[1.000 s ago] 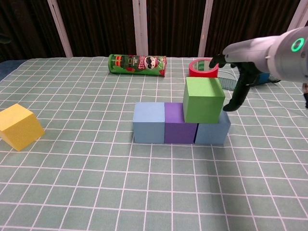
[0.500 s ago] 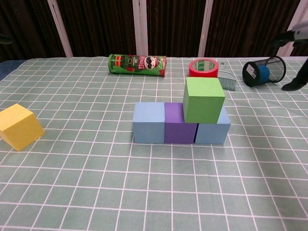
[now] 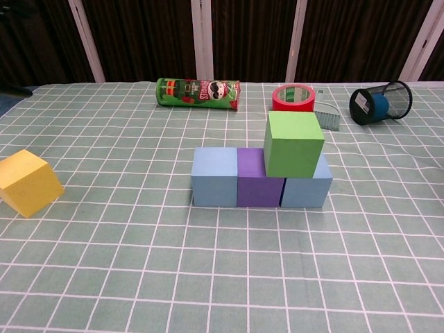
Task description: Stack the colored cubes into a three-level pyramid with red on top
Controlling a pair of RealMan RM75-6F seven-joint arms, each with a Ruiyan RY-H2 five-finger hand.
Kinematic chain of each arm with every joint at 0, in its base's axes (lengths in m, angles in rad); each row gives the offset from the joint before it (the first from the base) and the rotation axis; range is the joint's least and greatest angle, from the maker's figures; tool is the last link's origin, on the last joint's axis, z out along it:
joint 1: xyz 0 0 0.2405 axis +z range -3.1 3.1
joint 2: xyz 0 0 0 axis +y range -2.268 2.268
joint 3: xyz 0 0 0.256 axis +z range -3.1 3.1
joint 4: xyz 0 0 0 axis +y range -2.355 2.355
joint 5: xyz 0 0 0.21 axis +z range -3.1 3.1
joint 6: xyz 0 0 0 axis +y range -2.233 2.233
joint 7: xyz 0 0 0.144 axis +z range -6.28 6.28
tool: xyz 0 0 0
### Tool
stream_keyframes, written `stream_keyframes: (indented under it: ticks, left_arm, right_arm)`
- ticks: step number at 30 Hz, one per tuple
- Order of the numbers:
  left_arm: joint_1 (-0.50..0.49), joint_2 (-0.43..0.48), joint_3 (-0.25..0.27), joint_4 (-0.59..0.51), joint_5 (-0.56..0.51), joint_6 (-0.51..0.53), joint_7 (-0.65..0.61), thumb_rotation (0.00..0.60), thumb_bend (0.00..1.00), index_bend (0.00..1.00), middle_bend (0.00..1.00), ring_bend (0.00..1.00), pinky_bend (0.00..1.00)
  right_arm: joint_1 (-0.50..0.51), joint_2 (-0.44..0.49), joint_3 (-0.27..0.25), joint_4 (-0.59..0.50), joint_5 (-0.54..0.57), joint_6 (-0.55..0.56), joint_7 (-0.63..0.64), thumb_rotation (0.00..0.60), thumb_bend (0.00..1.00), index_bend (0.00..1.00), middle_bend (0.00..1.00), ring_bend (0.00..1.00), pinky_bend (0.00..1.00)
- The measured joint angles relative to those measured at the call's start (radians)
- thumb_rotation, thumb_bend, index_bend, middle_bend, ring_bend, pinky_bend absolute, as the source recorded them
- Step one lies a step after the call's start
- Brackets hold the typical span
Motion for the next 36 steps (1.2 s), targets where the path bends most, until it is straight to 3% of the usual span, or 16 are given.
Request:
stream_keyframes:
  ticks: [11,24,28,36]
  left_arm:
    - [0.002,0.026,0.063,0.037,0.054,-0.043,0.048,0.600,0.02,0.00,0.02,0.00,0.00]
    - [0.054,0.208,0.199,0.102,0.273,-0.191,-0.115,0.600,0.02,0.00,0.02,0.00,0.00]
    - [0.062,0.208,0.238,0.157,0.305,-0.232,-0.125,0.600,0.02,0.00,0.02,0.00,0.00]
    - [0.050,0.138,0.257,0.259,0.310,-0.307,-0.130,0.600,0.02,0.00,0.03,0.00,0.00]
  right_arm:
    - [-0.107,0.024,-0.024,0.128,-0.128,-0.089,0.182,0.600,0.27,0.00,0.02,0.00,0.00]
    - [-0.142,0.032,0.027,0.143,-0.134,-0.154,0.240,0.600,0.27,0.00,0.02,0.00,0.00]
    - [-0.147,0.035,0.042,0.122,-0.126,-0.166,0.240,0.600,0.27,0.00,0.02,0.00,0.00]
    - [-0.154,0.035,0.062,0.104,-0.106,-0.178,0.239,0.600,0.27,0.00,0.02,0.00,0.00]
